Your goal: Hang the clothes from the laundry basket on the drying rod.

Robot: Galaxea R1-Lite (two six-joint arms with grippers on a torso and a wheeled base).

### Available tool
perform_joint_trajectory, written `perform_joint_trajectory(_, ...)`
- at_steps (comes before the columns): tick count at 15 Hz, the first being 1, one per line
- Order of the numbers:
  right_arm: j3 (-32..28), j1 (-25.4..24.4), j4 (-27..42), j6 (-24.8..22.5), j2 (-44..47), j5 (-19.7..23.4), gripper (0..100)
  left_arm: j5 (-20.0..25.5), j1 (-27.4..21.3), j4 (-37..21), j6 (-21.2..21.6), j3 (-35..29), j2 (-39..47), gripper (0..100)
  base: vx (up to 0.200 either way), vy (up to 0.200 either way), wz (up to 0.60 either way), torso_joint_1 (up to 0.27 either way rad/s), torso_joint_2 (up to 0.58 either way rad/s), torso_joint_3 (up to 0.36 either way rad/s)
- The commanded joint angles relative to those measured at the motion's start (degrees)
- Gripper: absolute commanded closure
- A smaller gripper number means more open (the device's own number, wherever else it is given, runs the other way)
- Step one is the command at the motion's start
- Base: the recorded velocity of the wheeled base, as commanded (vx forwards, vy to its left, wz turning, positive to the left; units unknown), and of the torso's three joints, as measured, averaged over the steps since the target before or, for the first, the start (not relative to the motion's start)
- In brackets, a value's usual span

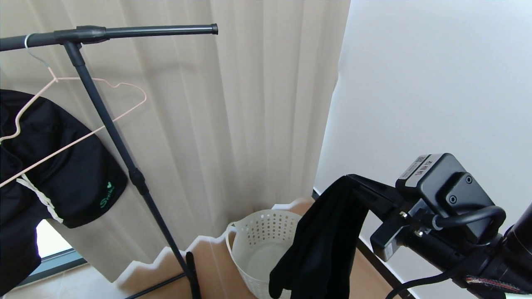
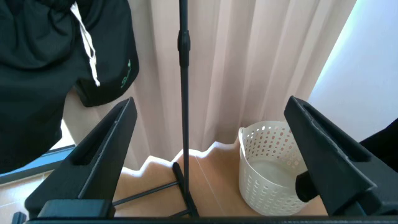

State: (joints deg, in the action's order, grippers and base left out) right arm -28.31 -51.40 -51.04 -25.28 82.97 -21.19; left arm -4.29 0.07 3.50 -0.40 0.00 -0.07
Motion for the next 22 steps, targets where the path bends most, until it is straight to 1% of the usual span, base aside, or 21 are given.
perform_joint_trajectory(1,-0.08,-0.02,-0.02,0.06,0.09,0.01,100,-0.02,0.01,0.02,-0.04,0.0,0.07,0,0.0,0.0,0.0,0.207,-0.52,-0.33)
perform_joint_trajectory(11,0.09,0.33,-0.02,0.06,0.09,0.01,100,-0.19,0.01,0.02,-0.21,0.0,0.07,0,0.0,0.0,0.0,0.235,-0.57,-0.335)
perform_joint_trajectory(22,0.18,0.33,-0.02,-0.03,0.18,0.01,100,-0.1,0.01,0.02,-0.13,0.0,0.07,0,0.0,0.0,0.0,0.179,-0.38,-0.215)
